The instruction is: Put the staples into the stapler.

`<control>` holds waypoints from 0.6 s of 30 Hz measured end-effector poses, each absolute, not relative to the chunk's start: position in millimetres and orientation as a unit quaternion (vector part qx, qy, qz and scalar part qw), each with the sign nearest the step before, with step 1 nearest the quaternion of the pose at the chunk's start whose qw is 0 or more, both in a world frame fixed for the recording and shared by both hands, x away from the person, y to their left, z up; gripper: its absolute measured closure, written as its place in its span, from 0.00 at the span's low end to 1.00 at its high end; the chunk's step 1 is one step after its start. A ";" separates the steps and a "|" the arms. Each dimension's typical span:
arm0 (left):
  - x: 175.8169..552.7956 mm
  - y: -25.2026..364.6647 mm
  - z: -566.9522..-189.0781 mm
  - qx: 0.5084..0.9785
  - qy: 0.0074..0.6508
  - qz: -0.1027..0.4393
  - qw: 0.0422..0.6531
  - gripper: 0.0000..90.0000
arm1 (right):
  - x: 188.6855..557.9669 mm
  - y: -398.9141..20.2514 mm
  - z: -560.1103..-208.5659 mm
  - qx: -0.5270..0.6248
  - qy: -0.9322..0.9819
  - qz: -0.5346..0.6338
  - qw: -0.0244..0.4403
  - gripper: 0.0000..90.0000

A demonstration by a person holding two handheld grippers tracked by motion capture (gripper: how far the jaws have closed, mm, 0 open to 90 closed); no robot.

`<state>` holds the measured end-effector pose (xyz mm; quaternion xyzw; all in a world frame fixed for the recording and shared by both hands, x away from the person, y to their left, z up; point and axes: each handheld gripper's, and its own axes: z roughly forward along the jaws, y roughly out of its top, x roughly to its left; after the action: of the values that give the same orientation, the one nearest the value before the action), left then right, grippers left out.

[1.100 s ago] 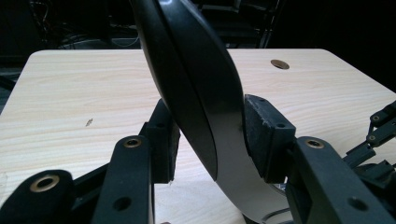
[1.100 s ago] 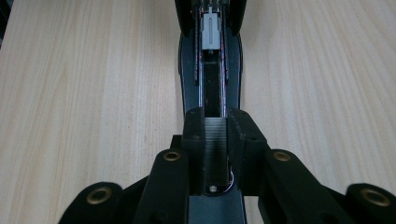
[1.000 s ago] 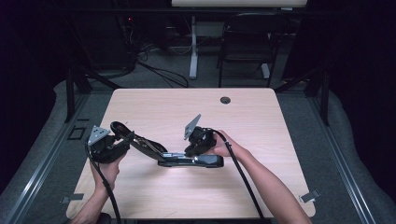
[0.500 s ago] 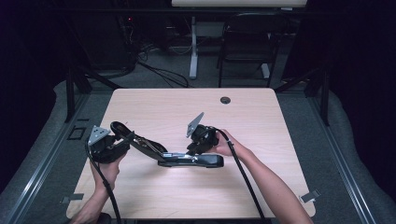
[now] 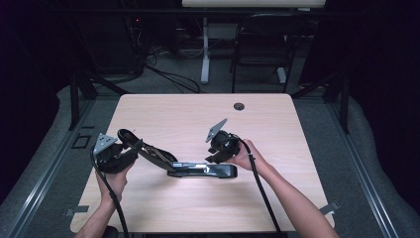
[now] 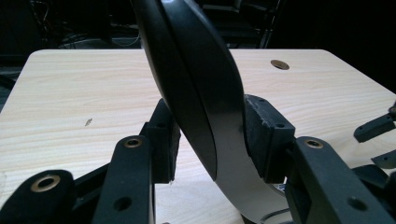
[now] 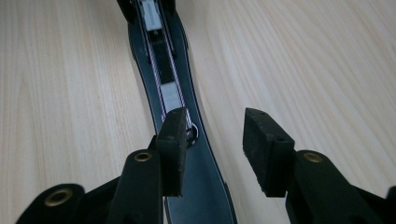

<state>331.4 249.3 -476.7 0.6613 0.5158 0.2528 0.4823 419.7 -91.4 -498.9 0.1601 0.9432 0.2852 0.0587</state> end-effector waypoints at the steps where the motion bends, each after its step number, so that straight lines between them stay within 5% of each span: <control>1: 331.4 249.1 -476.6 0.661 0.515 0.253 0.484 0.64 | 418.6 -93.6 -498.8 0.165 0.943 0.283 0.057 0.68; 18: 331.8 247.9 -475.4 0.661 0.512 0.253 0.487 0.64 | 398.1 -125.1 -498.2 0.215 0.936 0.267 0.084 0.89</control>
<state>331.8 247.9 -475.4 0.6611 0.5122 0.2528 0.4866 398.1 -125.1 -498.2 0.2152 0.9357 0.2666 0.0840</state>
